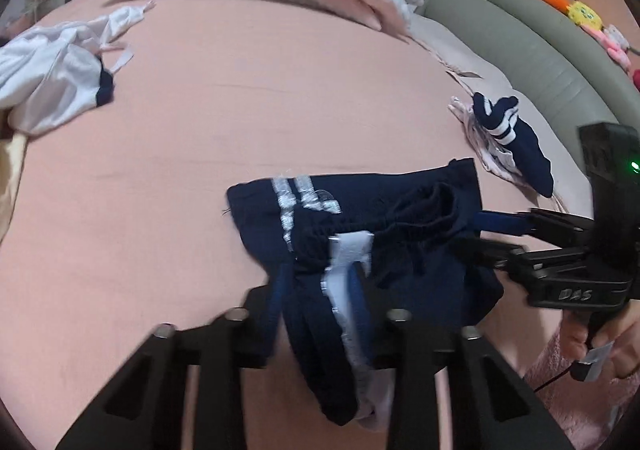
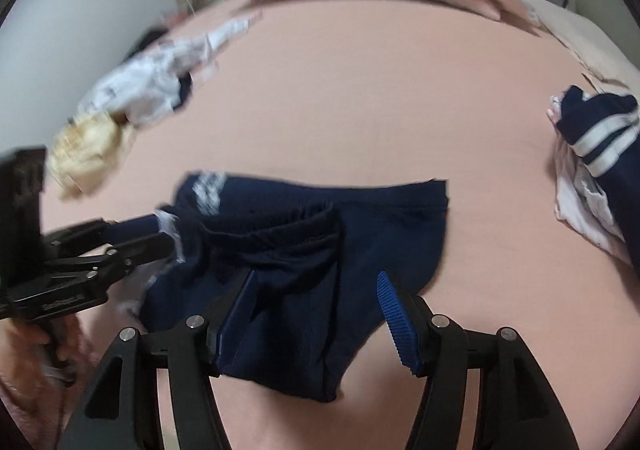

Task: Fold clothes

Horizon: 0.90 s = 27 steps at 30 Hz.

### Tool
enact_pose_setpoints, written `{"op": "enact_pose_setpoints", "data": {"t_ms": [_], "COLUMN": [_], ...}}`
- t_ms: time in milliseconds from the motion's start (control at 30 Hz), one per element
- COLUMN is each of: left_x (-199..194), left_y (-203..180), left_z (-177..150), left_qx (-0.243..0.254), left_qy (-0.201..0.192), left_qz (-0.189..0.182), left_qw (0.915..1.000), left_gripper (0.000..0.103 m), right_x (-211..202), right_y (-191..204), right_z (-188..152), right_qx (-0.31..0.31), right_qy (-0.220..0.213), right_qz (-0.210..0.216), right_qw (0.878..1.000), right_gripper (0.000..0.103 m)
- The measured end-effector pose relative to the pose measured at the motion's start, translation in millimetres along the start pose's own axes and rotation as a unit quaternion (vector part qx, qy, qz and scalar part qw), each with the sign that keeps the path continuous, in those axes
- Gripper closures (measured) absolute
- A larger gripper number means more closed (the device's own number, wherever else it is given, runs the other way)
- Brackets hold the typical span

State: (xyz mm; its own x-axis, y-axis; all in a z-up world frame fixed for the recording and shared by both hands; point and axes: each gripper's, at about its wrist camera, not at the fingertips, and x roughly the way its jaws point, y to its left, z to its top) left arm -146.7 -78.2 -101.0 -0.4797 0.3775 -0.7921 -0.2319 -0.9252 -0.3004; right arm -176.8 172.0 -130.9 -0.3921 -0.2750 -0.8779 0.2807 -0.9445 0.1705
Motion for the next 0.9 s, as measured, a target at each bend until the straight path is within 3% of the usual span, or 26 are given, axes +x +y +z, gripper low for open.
{"op": "enact_pose_setpoints", "data": {"t_ms": [100, 167, 233, 300, 367, 400, 567, 767, 900], "left_x": [-0.8, 11.4, 10.3, 0.2, -9.0, -12.3, -10.7, -9.5, -10.8], "left_y": [-5.7, 1.9, 0.9, -5.2, -9.4, -10.1, -13.3, -0.1, 22.6], "left_z": [-0.7, -0.9, 2.8, 5.5, 10.0, 13.9, 36.4, 36.5, 30.3], "left_qx": [0.023, 0.003, 0.001, 0.014, 0.019, 0.018, 0.034, 0.001, -0.042], "left_qy": [-0.009, 0.016, 0.012, -0.006, -0.02, -0.022, -0.028, -0.003, -0.006], "left_qz": [0.0, -0.005, -0.004, -0.004, -0.011, -0.017, 0.006, 0.019, -0.012], "left_qw": [0.9997, 0.9999, 0.9999, 0.9999, 0.9996, 0.9994, 0.999, 0.9998, 0.999], "left_gripper": [0.081, 0.081, 0.081, 0.096, 0.096, 0.097, 0.097, 0.096, 0.095], "right_x": [13.9, 21.9, 26.7, 24.8, 18.5, 16.8, 0.3, -5.6, 16.3], "right_y": [9.7, 12.6, 10.1, 6.2, 3.9, 6.4, 1.5, 6.5, 2.5], "right_z": [2.2, 2.8, 1.2, -0.9, -2.9, -2.5, 11.6, 25.7, 18.3], "right_qx": [-0.012, -0.02, -0.015, -0.007, 0.003, 0.009, 0.024, 0.024, 0.034], "right_qy": [0.007, 0.015, 0.017, 0.008, -0.005, -0.011, -0.035, -0.061, -0.013], "right_qz": [0.015, 0.031, 0.031, 0.035, 0.043, 0.045, 0.051, 0.052, 0.052], "right_qw": [1.0, 0.999, 0.999, 0.999, 0.999, 0.999, 0.998, 0.997, 0.998], "right_gripper": [0.041, 0.041, 0.044, 0.066, 0.079, 0.08, 0.08, 0.08, 0.08]}}
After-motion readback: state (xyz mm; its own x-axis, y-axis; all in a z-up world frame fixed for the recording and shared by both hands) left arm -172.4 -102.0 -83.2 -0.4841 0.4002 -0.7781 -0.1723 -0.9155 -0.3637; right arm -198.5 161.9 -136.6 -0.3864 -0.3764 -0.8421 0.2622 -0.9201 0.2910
